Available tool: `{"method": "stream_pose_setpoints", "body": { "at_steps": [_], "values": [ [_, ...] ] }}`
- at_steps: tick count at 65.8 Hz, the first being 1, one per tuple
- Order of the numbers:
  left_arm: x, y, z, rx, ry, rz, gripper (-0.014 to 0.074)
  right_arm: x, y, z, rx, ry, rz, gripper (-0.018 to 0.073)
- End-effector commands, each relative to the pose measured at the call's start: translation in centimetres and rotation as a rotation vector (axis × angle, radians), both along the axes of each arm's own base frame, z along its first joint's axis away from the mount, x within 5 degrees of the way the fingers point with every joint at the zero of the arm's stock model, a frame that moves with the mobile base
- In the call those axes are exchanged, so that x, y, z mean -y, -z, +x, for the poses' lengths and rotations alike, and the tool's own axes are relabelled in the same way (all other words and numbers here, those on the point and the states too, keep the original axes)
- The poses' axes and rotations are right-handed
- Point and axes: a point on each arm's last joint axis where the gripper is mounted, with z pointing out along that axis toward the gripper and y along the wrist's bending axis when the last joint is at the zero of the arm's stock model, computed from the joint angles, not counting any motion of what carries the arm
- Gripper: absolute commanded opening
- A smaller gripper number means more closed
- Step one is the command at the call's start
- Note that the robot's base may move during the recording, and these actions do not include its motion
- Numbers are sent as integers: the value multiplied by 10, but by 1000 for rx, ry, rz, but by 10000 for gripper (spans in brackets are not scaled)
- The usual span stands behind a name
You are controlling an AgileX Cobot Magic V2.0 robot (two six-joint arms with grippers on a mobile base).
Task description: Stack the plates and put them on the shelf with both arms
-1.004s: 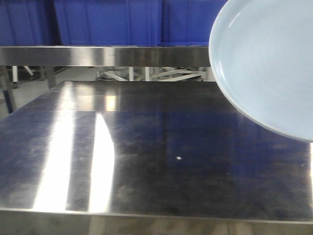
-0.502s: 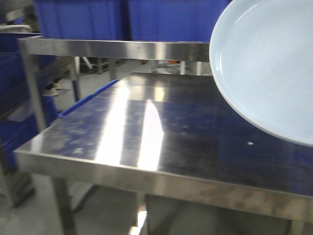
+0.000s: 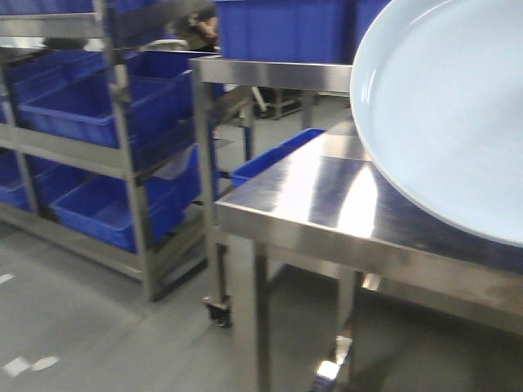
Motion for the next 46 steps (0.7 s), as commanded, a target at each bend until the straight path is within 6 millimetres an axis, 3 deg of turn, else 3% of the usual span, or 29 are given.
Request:
{"method": "stream_pose_setpoints", "body": {
  "at_steps": [1, 46],
  "values": [
    [0, -16, 3, 97, 3, -6, 83, 0, -19, 2, 126, 0, 19, 51],
    [0, -16, 3, 97, 3, -6, 83, 0, -19, 2, 126, 0, 19, 51]
  ]
}}
